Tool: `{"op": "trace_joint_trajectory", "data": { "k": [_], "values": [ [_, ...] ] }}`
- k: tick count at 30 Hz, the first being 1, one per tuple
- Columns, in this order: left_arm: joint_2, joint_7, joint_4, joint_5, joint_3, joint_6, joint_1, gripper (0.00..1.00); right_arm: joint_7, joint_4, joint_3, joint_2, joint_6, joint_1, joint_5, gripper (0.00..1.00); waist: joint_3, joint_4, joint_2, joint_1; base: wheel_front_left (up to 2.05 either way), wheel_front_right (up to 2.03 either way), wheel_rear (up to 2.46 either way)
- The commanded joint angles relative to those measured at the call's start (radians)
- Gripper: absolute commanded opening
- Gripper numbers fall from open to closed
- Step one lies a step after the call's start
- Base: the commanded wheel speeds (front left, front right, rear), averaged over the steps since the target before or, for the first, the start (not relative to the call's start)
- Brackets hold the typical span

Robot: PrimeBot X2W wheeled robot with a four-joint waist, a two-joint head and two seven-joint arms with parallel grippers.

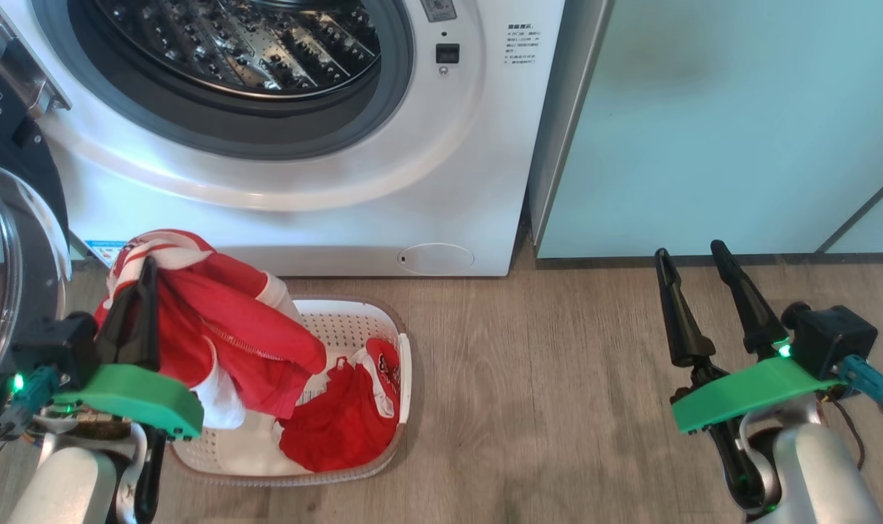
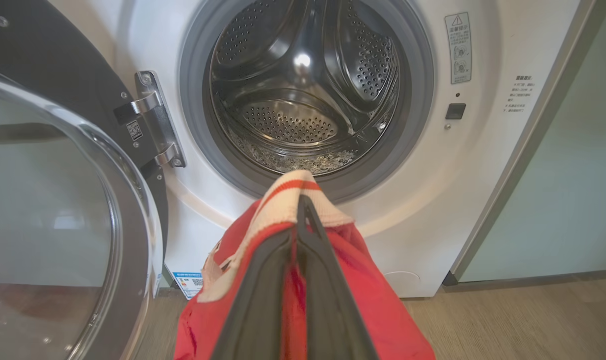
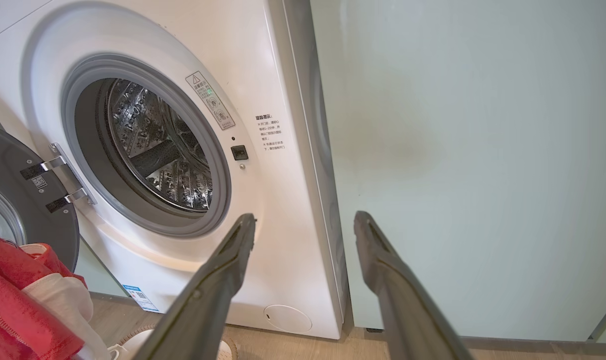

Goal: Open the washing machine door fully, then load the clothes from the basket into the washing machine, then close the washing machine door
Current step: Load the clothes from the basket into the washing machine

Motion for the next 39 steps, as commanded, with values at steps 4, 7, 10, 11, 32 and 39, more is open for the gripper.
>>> {"op": "trace_joint_trajectory", "data": {
  "k": [4,7,10,11,32,39],
  "values": [
    [0.041,0.003,-0.046,0.01,0.039,0.015,-0.029,0.0,0.006,-0.039,0.019,0.006,0.0,-0.013,0.006,1.0,-0.006,0.001,-0.0001,0.0001,0.0,0.0,0.0],
    [0.04,0.005,-0.049,0.009,0.037,0.019,-0.026,0.0,0.007,-0.04,0.021,0.006,0.0,-0.014,0.006,1.0,-0.008,0.003,-0.0001,0.0001,0.0,0.0,0.0],
    [0.039,0.007,-0.051,0.008,0.035,0.022,-0.025,0.0,0.008,-0.042,0.023,0.006,0.0,-0.015,0.006,1.0,-0.006,0.005,-0.0001,0.0001,0.0,0.0,0.0],
    [0.039,0.007,-0.051,0.007,0.034,0.023,-0.024,0.0,0.008,-0.042,0.023,0.006,0.0,-0.015,0.006,1.0,-0.005,0.006,-0.0001,0.0001,0.0,0.0,0.0],
    [0.049,0.008,-0.046,-0.011,0.037,0.024,-0.057,0.0,0.001,-0.058,0.029,0.006,0.0,-0.031,0.009,1.0,0.043,0.003,-0.0001,0.0001,0.0,0.0,0.0],
    [0.047,0.023,0.007,-0.043,0.043,-0.008,-0.182,0.0,-0.006,-0.081,0.039,0.006,0.0,-0.067,0.009,1.0,0.143,-0.028,-0.0001,0.0001,0.0,0.0,0.0]
  ]
}}
